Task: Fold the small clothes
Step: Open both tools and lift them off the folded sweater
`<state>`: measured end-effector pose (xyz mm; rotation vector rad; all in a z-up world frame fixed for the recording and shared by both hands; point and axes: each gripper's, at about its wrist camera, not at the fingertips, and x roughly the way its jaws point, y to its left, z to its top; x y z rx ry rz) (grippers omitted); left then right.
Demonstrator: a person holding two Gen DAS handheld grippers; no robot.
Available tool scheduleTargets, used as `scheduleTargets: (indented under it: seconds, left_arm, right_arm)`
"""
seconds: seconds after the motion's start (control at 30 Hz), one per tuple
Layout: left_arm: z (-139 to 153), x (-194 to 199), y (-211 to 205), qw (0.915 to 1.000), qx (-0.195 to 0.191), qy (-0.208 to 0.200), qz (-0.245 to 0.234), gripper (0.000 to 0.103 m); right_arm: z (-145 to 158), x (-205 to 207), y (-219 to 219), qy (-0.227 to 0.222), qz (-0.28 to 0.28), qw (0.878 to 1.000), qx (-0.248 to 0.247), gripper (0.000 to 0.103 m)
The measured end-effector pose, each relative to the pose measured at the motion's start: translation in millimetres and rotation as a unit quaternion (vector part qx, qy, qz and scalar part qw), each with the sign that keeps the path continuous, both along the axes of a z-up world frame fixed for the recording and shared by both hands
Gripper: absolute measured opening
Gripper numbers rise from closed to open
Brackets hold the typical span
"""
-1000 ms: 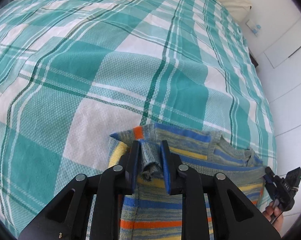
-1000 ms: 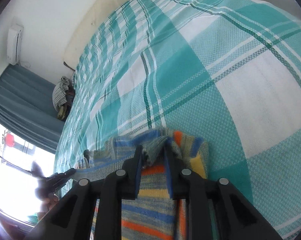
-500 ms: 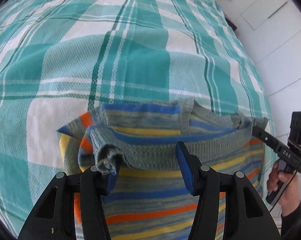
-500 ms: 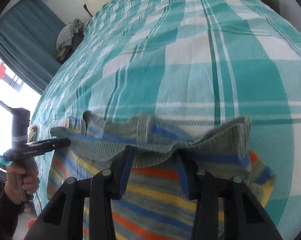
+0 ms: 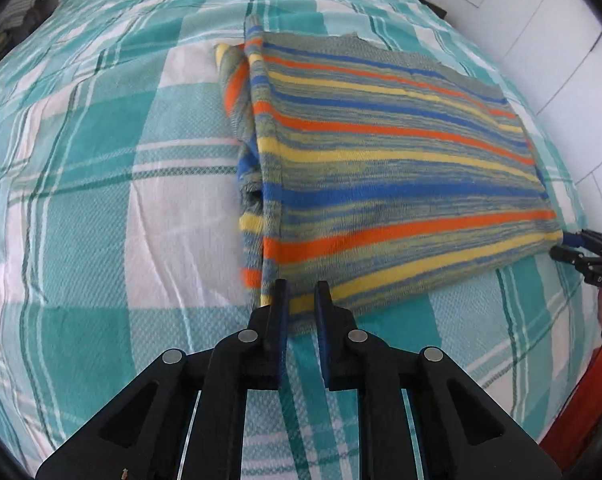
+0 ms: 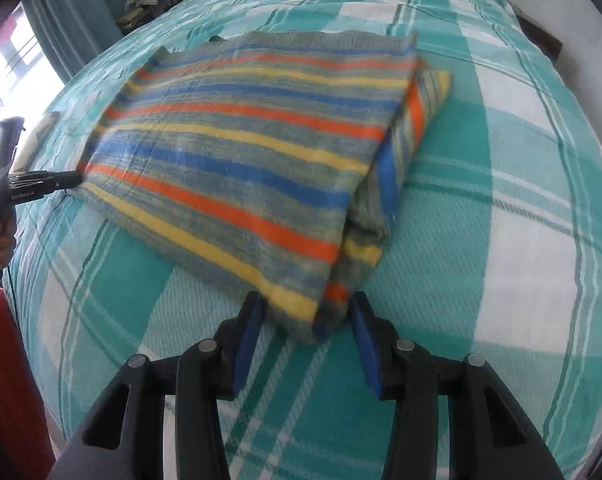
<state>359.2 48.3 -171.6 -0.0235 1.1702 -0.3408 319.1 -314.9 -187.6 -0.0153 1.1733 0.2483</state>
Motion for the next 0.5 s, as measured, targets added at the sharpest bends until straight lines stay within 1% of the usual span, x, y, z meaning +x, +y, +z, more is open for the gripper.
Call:
scheduleTargets:
  seconds: [0.03, 0.07, 0.13, 0.2, 0.3, 0.4, 0.5]
  left_arm:
    - [10, -13, 5, 0.9998, 0.002, -0.008, 0.017, 0.034]
    - [20, -27, 8, 0.9991, 0.013, -0.027, 0.031, 0.061]
    - [39, -51, 6, 0.9955, 0.033, -0.069, 0.055, 0.081]
    - [50, -64, 0, 0.993, 0.048, -0.084, 0.068, 0.083]
    - [57, -73, -10, 0.9903, 0.062, -0.096, 0.079, 0.083]
    - [63, -80, -15, 0.9873, 0.087, -0.106, 0.08, 0.083]
    - [68, -83, -22, 0.9845, 0.107, -0.117, 0.075, 0.083]
  right_arm:
    - [4, -16, -6, -0.001, -0.016, 1.0, 0.01, 0.049]
    - [10, -31, -12, -0.015, -0.032, 0.999, 0.027, 0.053]
    - [18, -57, -17, -0.042, -0.061, 0.996, 0.047, 0.063]
    - [19, -75, -20, -0.057, -0.085, 0.993, 0.066, 0.064]
    - [11, -89, -19, -0.054, -0.107, 0.99, 0.074, 0.064]
    - [9, -100, -14, -0.054, -0.113, 0.989, 0.081, 0.064]
    - [13, -107, -3, -0.056, -0.105, 0.989, 0.082, 0.064]
